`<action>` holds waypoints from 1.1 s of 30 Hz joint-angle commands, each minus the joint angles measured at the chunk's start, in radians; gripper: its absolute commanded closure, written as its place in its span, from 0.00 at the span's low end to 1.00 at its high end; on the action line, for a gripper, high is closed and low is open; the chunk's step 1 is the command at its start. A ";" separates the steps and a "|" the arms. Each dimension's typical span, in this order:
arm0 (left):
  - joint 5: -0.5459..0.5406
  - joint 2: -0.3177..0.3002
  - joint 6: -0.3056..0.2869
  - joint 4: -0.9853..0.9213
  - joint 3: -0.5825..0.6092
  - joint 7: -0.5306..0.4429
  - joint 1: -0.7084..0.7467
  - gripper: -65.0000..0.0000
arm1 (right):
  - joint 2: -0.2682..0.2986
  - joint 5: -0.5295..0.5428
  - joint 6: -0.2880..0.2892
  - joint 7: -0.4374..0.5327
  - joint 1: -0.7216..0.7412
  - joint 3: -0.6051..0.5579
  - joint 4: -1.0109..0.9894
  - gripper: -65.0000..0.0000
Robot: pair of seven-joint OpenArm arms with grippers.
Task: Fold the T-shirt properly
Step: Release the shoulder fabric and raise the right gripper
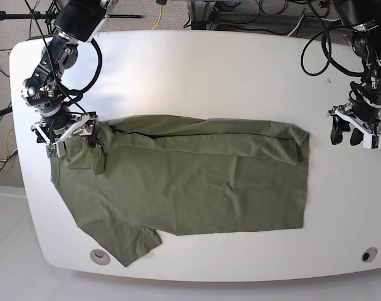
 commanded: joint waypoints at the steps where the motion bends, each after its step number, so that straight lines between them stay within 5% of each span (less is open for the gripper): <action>1: -0.019 -0.021 -0.001 0.020 -0.006 -0.011 -0.003 0.46 | 0.060 0.015 0.001 0.015 -0.018 0.011 0.028 0.22; 11: -0.026 0.043 -0.005 0.033 -0.004 0.043 0.006 0.37 | 0.076 0.003 0.006 -0.006 -0.038 0.077 -0.020 0.27; 21: -0.039 0.057 -0.008 0.040 -0.003 0.051 0.005 0.43 | 0.053 -0.016 0.006 -0.046 0.027 0.168 -0.182 0.61; 29: -0.045 0.028 -0.008 0.037 0.034 0.050 0.000 0.43 | 0.060 -0.026 0.006 -0.039 0.045 0.162 -0.237 0.67; 33: -0.026 -0.001 -0.004 0.018 0.082 0.038 -0.005 0.45 | 0.059 -0.015 0.006 0.000 0.037 0.148 -0.256 0.86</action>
